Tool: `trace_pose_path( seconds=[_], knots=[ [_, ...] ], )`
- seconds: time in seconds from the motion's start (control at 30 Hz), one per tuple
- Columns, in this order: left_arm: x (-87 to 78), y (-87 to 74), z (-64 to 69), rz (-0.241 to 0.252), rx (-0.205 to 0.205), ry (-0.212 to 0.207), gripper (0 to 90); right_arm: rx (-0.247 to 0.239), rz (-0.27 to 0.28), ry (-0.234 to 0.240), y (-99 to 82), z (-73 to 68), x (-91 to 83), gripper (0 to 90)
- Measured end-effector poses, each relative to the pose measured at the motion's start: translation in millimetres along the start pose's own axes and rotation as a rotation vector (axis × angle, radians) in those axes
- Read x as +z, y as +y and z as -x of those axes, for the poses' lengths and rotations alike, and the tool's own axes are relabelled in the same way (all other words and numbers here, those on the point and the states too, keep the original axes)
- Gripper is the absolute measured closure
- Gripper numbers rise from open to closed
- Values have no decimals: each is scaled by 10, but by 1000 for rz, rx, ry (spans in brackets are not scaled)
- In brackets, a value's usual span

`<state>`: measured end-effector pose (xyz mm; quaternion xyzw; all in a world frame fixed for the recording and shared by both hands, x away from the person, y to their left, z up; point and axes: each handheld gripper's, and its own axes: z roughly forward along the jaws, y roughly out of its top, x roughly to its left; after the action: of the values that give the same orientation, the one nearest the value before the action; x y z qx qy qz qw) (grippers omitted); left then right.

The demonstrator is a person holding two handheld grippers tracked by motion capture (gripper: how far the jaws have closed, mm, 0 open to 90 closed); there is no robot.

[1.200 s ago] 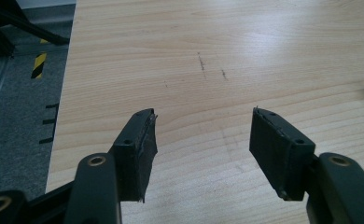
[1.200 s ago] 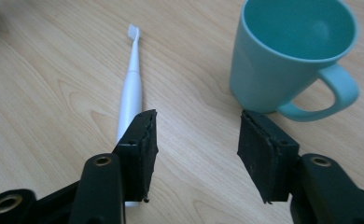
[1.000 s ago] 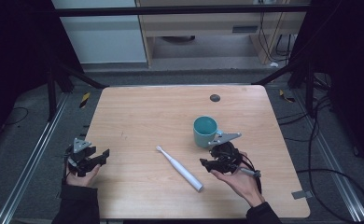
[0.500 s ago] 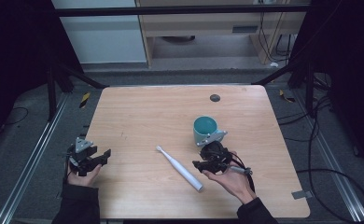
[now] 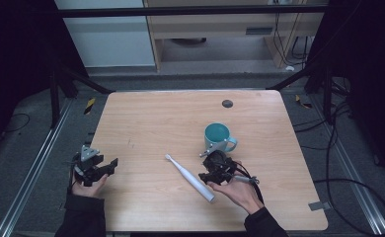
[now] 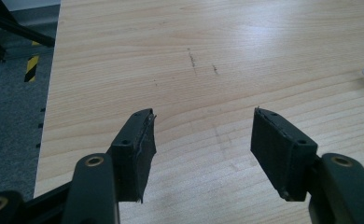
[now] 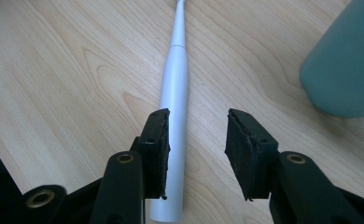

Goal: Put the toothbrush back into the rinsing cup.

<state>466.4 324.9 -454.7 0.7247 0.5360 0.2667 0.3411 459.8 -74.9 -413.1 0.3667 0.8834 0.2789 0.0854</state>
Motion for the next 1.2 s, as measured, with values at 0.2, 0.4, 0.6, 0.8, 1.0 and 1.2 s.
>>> trace_pose_path(
  seconds=[0.2, 0.4, 0.6, 0.8, 1.0, 1.2],
  knots=[
    [13, 3, 7, -6, 3, 0, 394, 1, -32, 10, 11, -28, 102, 598],
    [10, 9, 7, -4, 6, 0, 393, -8, -81, 19, 21, -61, 218, 609],
    [17, 9, 11, -7, 7, -1, 393, -12, -107, 21, 38, -90, 291, 609],
    [18, 10, 11, -8, 8, -2, 392, -18, -141, 16, 54, -113, 389, 608],
    [29, 7, 12, -15, 10, -4, 392, -17, -162, 26, 62, -121, 465, 608],
    [27, 8, 11, -13, 10, -4, 391, -16, -180, 24, 94, -131, 550, 608]
  ],
)
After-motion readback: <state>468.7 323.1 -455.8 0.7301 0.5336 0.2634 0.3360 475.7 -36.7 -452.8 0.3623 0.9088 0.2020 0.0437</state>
